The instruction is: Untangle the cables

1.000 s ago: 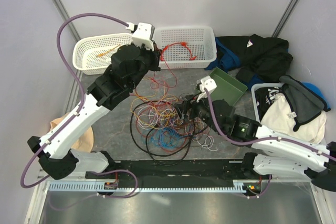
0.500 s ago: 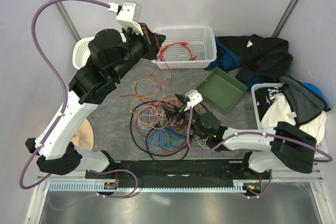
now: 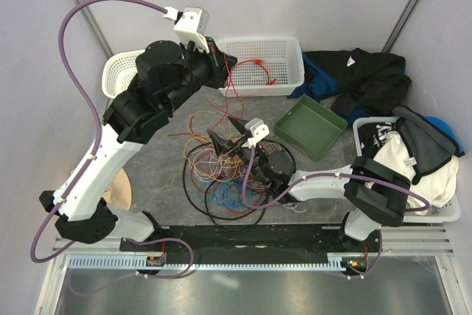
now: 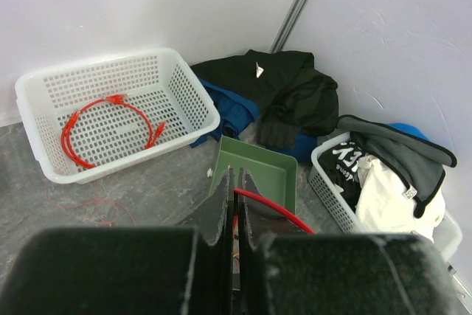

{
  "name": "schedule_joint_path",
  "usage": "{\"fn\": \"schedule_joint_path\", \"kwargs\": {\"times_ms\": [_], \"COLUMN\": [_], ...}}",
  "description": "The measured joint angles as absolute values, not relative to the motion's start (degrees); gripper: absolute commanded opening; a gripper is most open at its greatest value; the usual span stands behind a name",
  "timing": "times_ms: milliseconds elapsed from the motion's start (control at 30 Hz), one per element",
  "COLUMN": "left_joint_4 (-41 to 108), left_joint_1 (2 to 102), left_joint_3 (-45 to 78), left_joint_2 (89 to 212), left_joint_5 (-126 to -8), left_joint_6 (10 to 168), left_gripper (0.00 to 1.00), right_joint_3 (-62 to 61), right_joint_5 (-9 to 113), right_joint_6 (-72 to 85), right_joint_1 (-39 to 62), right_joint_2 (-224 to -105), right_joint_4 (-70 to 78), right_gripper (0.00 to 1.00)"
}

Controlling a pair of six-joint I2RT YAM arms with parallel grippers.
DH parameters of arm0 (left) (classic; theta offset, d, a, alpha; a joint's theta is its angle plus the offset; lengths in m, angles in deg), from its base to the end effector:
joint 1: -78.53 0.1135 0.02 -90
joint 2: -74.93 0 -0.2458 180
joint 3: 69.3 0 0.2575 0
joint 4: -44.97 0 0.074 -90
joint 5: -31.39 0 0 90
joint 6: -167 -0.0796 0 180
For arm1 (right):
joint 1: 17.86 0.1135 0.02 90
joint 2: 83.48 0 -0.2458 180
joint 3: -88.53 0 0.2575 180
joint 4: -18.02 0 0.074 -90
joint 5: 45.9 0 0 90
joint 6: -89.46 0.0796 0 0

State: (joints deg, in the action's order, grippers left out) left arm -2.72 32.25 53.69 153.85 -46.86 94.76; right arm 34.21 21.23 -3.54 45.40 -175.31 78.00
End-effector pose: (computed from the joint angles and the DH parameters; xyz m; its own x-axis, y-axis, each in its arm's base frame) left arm 0.2256 -0.2124 0.5242 -0.2145 -0.2077 -0.9544 0.5268 0.7982 -0.2922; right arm 0.1933 0.3150 0.2587 0.2063 0.3024 -0.9306 -0.6514 0.7522 0.1000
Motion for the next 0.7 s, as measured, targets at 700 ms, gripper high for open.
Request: {"fn": "schedule_joint_path", "kwargs": {"times_ms": [700], "left_joint_4": [-4.23], "left_joint_1": [32.71], "left_joint_3": [61.66], "left_joint_2": [157.72], "left_joint_5": [-45.11], "left_joint_6": [92.11], "left_gripper": [0.02], "right_joint_3": [42.87], "right_joint_5": [22.97], "right_joint_6": [2.34], "right_joint_1": [45.40], "right_joint_2": [-158.15], "right_joint_4": [69.65], "right_gripper": [0.74]}}
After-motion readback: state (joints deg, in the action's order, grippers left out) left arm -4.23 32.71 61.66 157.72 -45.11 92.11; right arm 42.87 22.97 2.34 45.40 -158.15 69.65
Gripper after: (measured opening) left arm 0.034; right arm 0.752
